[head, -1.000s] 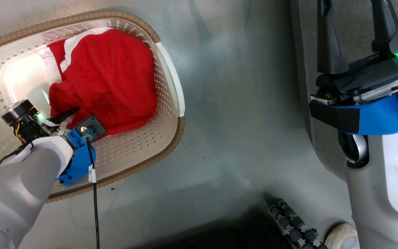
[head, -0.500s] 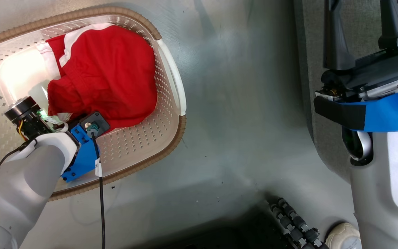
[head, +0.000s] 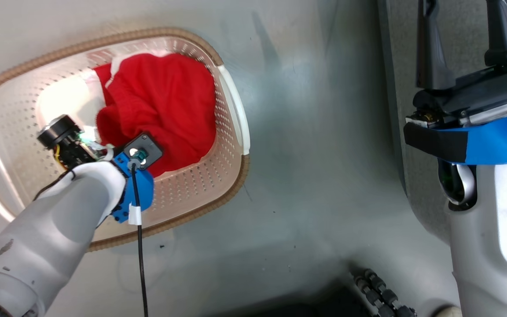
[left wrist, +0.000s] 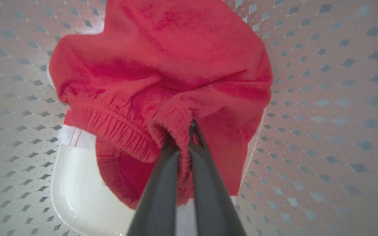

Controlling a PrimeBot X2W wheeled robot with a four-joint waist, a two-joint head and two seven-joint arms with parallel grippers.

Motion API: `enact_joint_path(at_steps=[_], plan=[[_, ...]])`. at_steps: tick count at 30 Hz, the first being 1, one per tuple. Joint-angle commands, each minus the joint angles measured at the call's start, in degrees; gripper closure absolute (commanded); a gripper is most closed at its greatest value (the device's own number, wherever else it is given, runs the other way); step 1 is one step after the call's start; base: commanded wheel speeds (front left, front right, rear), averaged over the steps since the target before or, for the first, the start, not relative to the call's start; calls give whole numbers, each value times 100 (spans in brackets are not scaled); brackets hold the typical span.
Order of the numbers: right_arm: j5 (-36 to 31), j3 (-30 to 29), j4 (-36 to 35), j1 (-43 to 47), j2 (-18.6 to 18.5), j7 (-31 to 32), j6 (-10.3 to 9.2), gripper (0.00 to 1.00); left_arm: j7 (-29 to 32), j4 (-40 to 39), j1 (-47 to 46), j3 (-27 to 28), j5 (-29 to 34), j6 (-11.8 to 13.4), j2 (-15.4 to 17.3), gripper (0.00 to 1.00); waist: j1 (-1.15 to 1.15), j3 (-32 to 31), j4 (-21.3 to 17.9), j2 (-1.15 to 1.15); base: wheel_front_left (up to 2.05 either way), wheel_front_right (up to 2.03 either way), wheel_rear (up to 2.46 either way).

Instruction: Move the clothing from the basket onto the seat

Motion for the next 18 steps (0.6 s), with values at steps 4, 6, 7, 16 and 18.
enact_joint_path(at_steps=[4,6,7,16,18], plan=[[-54,-87,108,172,5,-20,1,0,-316,-149,30,-15,-225,-5,-204,100,0,-549,229,0,0,0,0],[-70,-109,151,243,5,-20,1,0,-417,-232,110,-15,-298,-5,-291,100,0,-741,296,0,0,0,0],[-75,-133,174,271,5,-20,1,0,-468,-285,140,-16,-330,-5,-336,100,0,-846,334,0,0,0,0],[-180,-347,349,675,-19,-19,1,0,-677,-968,313,82,-665,-5,-538,100,0,-1795,671,0,0,0,0],[-177,-386,372,766,-41,-19,1,0,-676,-1265,397,262,-657,-5,-496,100,0,-1970,735,0,0,0,0]])
